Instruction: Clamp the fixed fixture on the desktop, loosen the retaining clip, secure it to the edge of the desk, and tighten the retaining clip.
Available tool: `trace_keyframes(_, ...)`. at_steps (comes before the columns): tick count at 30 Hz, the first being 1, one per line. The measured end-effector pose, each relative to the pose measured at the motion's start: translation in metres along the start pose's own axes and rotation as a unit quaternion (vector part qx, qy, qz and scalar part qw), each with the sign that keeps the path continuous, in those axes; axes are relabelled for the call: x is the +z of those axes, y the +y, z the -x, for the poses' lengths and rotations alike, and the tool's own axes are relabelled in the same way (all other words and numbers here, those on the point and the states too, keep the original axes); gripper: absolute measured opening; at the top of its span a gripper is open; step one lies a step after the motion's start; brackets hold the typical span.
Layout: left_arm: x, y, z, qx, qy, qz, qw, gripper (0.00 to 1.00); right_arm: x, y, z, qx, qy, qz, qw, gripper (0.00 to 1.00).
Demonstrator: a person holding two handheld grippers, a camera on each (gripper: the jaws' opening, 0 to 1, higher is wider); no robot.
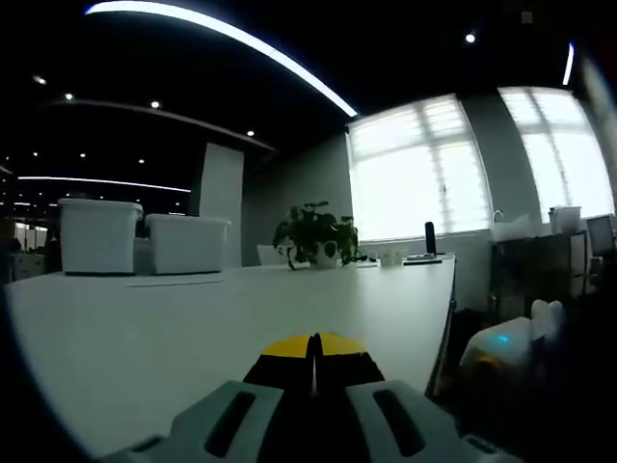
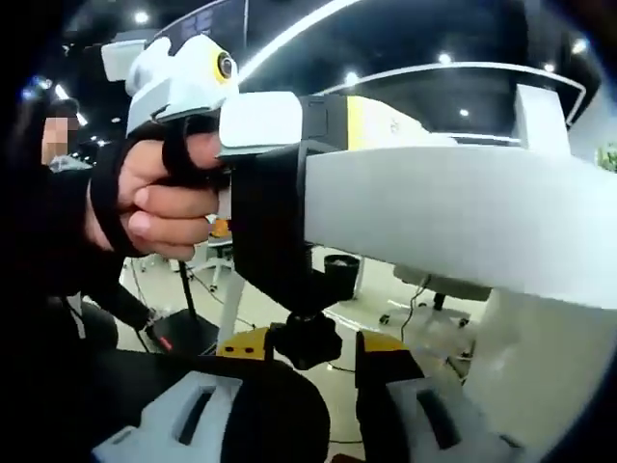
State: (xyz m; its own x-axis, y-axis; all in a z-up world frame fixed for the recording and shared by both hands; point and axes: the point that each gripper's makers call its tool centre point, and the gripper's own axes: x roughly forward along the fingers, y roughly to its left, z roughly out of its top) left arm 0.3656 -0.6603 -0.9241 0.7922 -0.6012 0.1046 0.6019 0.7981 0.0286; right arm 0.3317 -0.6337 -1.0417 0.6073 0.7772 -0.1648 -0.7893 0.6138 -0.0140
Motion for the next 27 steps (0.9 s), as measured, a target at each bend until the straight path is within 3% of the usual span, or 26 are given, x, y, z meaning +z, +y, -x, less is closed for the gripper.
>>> trace_keyframes(5, 0.000, 0.000, 0.000, -0.002, -0.003, -0.003, 1.0000, 0.01, 0.004, 0.000, 0.010, -0.109, -0.005, 0.000, 0.9941, 0.40)
trace_keyframes(8, 0.001, 0.000, -0.001, -0.005, -0.006, -0.006, 1.0000, 0.01, 0.007, -0.002, 0.014, -0.195, -0.012, -0.015, 0.9806, 0.53)
trace_keyframes(13, 0.002, -0.001, -0.001, -0.010, -0.009, -0.008, 0.9999, 0.01, -0.003, 0.006, 0.011, -0.266, 0.008, -0.028, 0.9635, 0.51)
trace_keyframes(15, 0.002, -0.002, -0.001, -0.011, -0.009, -0.008, 0.9999, 0.01, -0.010, 0.003, 0.012, -0.283, 0.023, -0.033, 0.9581, 0.50)
trace_keyframes(20, 0.003, -0.003, 0.000, -0.016, -0.012, -0.011, 0.9997, 0.01, -0.009, -0.005, 0.013, -0.300, 0.022, -0.039, 0.9530, 0.45)
trace_keyframes(27, 0.004, -0.004, 0.000, -0.017, -0.013, -0.012, 0.9997, 0.01, -0.002, -0.005, 0.007, -0.307, 0.021, -0.024, 0.9512, 0.33)
